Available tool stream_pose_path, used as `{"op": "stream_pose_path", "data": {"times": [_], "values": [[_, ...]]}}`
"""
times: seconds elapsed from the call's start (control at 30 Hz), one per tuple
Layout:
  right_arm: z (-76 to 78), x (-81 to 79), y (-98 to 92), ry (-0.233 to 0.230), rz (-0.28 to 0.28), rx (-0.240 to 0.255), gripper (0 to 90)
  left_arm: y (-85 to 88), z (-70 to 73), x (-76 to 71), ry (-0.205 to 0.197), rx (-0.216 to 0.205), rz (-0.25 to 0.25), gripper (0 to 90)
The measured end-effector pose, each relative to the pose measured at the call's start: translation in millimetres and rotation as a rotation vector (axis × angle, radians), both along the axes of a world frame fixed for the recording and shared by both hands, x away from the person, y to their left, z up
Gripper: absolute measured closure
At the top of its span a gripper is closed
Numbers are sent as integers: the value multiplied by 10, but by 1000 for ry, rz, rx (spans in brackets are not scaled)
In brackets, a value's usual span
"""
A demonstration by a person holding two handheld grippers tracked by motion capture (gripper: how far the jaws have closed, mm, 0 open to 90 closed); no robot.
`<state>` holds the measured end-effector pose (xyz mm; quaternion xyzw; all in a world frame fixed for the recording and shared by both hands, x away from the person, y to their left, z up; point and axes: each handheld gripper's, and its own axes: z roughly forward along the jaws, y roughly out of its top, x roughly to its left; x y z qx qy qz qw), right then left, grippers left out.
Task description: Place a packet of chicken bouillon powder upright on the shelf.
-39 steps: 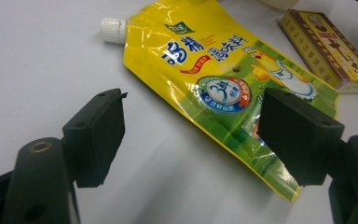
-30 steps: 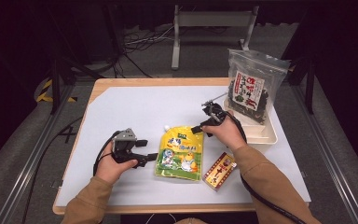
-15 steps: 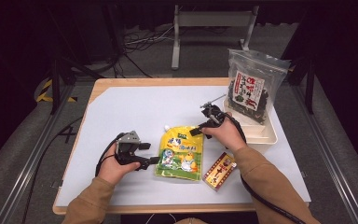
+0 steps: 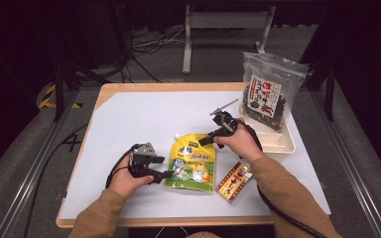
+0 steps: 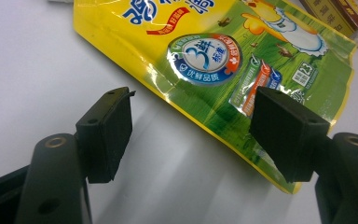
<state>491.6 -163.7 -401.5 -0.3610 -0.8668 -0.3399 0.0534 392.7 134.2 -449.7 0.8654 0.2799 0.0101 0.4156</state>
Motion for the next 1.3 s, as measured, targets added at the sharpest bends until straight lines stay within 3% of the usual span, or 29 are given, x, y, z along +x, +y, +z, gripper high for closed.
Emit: {"op": "stream_pose_path", "data": {"times": [0.07,0.2,0.37,0.5,0.63,0.73,0.83,1.3], "values": [[-37,2,28,15,10,-19,558,-4,-13,3,3,8,-7,306],[-121,31,37,43,7,-39,571,-3,-18,5,11,-16,-4,305],[-138,50,29,53,3,-35,679,-1,-22,7,16,-18,-7,306],[-106,49,37,10,10,-83,891,-11,-19,-1,16,-11,-9,306],[-47,30,25,-24,25,-83,900,0,-12,-5,16,4,-12,282],[-2,9,17,-50,28,-74,900,25,12,-5,16,-7,-8,274],[138,-39,9,-74,32,-29,900,90,82,-2,4,-34,10,262],[631,-312,105,-174,89,39,900,314,209,19,3,-66,77,237]]}}
